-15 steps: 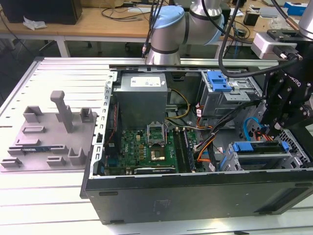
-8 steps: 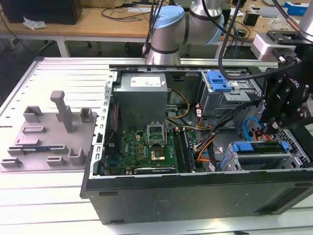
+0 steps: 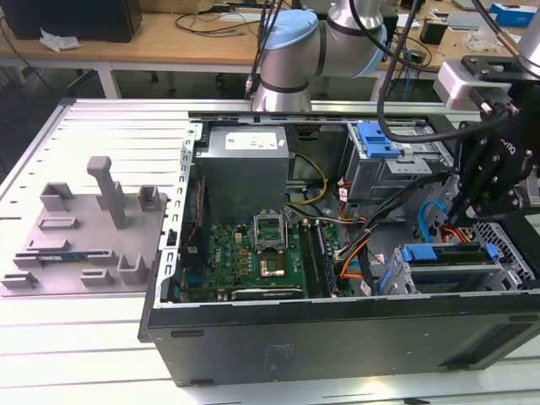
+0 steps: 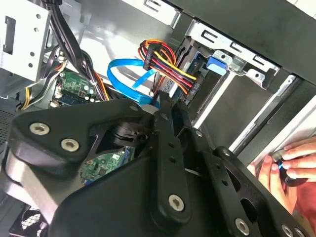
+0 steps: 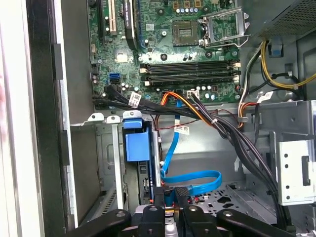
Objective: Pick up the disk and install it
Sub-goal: 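Insert the second disk wire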
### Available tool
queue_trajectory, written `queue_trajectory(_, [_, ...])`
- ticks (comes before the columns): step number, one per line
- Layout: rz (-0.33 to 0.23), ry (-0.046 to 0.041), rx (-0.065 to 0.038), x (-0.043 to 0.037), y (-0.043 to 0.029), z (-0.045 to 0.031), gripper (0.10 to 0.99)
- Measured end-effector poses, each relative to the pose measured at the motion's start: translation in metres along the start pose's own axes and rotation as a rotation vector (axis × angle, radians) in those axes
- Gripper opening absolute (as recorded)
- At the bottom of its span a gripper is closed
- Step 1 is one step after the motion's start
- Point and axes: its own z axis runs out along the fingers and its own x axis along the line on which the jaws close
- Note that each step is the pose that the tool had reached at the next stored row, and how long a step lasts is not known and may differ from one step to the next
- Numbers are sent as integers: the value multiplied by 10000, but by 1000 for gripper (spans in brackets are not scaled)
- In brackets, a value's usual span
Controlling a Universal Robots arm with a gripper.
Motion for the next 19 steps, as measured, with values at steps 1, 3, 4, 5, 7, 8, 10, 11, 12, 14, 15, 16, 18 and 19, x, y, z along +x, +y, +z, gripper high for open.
queue_trajectory(1, [9, -30, -1, 6, 0, 2, 227])
queue_trajectory(3, [21, -72, -5, 14, -1, 4, 161])
queue_trajectory(4, [32, -106, -7, 24, -1, 6, 161])
queue_trajectory(5, [41, -123, -8, 31, -2, 7, 161])
queue_trajectory(7, [47, -139, -10, 34, -2, 8, 161])
queue_trajectory(8, [49, -137, -19, 35, -1, 7, 161])
queue_trajectory(10, [49, -104, -28, 36, -1, 8, 161])
queue_trajectory(11, [48, -58, -34, 35, -2, 8, 161])
queue_trajectory(12, [48, -49, -35, 35, -2, 7, 161])
queue_trajectory(14, [30, -50, -35, 35, 7, 8, 161])
queue_trajectory(15, [-8, -50, -35, 36, 16, 8, 161])
queue_trajectory(16, [-64, -49, -36, 37, 26, 7, 161])
queue_trajectory(18, [-184, 88, -27, 38, 42, 8, 161])
queue_trajectory(19, [-235, 290, -15, 38, 47, 8, 161])
